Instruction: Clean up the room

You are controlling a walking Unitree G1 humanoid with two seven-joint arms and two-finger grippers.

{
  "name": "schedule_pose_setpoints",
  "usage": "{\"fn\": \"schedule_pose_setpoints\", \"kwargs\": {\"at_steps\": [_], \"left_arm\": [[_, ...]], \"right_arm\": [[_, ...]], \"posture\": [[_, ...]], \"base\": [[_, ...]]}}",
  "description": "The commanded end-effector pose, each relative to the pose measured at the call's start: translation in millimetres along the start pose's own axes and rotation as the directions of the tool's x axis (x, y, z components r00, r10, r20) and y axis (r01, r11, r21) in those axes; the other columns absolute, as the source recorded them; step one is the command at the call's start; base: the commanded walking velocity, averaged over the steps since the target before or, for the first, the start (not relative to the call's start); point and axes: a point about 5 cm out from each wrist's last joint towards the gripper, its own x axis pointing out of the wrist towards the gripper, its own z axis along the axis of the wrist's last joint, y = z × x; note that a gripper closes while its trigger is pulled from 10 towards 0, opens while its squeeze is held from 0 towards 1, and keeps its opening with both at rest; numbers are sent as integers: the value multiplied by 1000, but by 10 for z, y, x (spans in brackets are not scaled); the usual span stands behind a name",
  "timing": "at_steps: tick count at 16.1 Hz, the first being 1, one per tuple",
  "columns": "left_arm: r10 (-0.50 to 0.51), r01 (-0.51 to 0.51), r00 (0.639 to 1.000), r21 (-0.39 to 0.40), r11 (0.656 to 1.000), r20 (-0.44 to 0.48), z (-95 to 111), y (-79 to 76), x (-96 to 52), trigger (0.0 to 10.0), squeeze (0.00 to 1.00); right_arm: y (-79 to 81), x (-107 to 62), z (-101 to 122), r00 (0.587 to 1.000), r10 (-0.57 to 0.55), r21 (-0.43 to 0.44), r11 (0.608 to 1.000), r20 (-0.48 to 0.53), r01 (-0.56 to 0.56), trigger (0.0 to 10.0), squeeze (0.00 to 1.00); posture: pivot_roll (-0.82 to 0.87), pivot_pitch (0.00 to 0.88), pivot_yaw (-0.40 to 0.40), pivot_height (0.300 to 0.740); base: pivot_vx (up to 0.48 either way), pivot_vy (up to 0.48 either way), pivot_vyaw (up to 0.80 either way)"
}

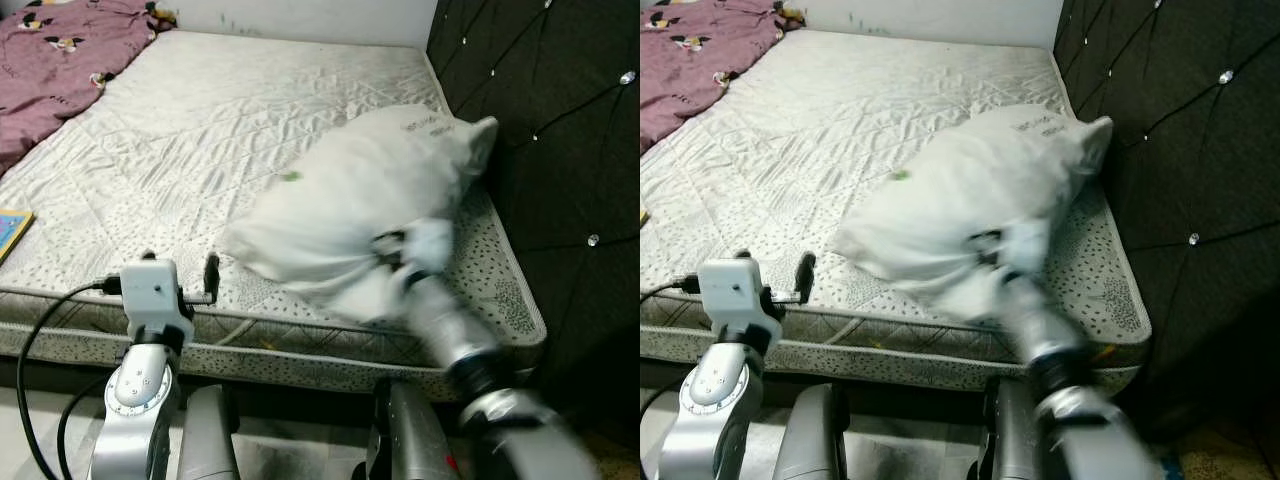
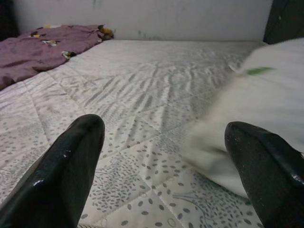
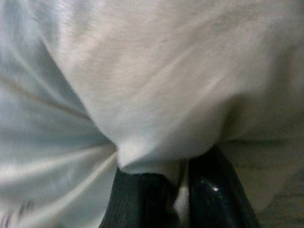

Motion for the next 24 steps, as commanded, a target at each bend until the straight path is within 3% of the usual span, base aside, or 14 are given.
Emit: {"fn": "schedule_pose_setpoints", "kwargs": {"at_steps": [1, 3, 5, 7, 9, 11, 12, 13, 14, 16, 17, 19, 22, 24], "left_arm": [[2, -2, 1000, -3, 1000, -4, -27, -25, 19, 10000, 0], [-6, 6, 1000, -16, 1000, 5, -49, -84, 63, 10000, 0], [-9, 10, 1000, -25, 1000, 11, -69, -107, 109, 10000, 0], [-12, 13, 1000, -28, 1000, 23, -62, -126, 180, 10000, 0], [-17, 18, 999, -26, 999, 39, -37, -129, 249, 10000, 0], [-15, 16, 999, -22, 1000, 41, -49, -105, 236, 10000, 0], [-11, 12, 999, -17, 1000, 30, -86, -83, 205, 10000, 0], [-11, 12, 1000, -16, 1000, 29, -94, -81, 198, 10000, 0], [-14, 14, 1000, -16, 1000, 22, -120, -86, 177, 10000, 0], [-24, 24, 999, -14, 1000, 21, -129, -100, 189, 10000, 0], [-26, 26, 999, -14, 1000, 22, -127, -103, 198, 10000, 0], [-42, 42, 999, -9, 999, 26, -116, -111, 225, 10000, 0], [-44, 44, 999, -2, 999, 26, -115, -95, 225, 10000, 0], [-42, 42, 999, 2, 999, 26, -117, -86, 226, 10000, 0]], "right_arm": [[-349, -5, 447, 978, -132, 16, 991, 159, 131, 0, 0], [-770, -66, 848, 939, -237, 56, 972, 248, 230, 0, 0], [-1068, -168, 1127, 903, -294, 47, 955, 314, 294, 0, 0], [-1272, -257, 1248, 876, -336, 35, 938, 347, 346, 0, 0], [-1381, -291, 1172, 877, -342, 6, 932, 339, 361, 0, 0], [-1401, -297, 971, 890, -330, -28, 934, 315, 356, 0, 0], [-1395, -317, 706, 903, -322, -54, 935, 284, 351, 0, 0], [-1393, -329, 649, 903, -326, -54, 934, 281, 354, 0, 0], [-1341, -393, 349, 915, -326, -51, 937, 239, 347, 0, 0], [-1139, -529, -29, 935, -298, -34, 950, 192, 310, 0, 0], [-1067, -570, -103, 941, -281, -41, 955, 190, 293, 0, 0], [-755, -736, -334, 963, -209, -31, 976, 172, 218, 0, 0], [-630, -798, -386, 971, -183, -19, 982, 155, 188, 0, 0], [-625, -743, -368, 974, -178, -33, 982, 137, 185, 0, 0]], "posture": [[19, 0, -48, 525], [2, 0, -48, 525], [-13, 0, -43, 525], [-24, 0, -38, 525], [-26, 0, -39, 525], [-29, 0, -38, 525], [-32, 0, -36, 525], [-34, 0, -35, 525], [-38, 0, -32, 525], [-48, 0, -24, 525], [-50, 0, -22, 525], [-54, 0, -16, 525], [-46, 0, -13, 525], [-40, 0, -13, 525]], "base": [[0, 0, 0], [0, 0, 0], [0, 0, 0], [0, 0, 0], [0, 0, 0], [0, 0, 0], [0, 0, 0], [0, 0, 0], [0, 0, 0], [0, 0, 0], [0, 0, 0], [0, 0, 0], [0, 0, 0], [0, 0, 0]]}}
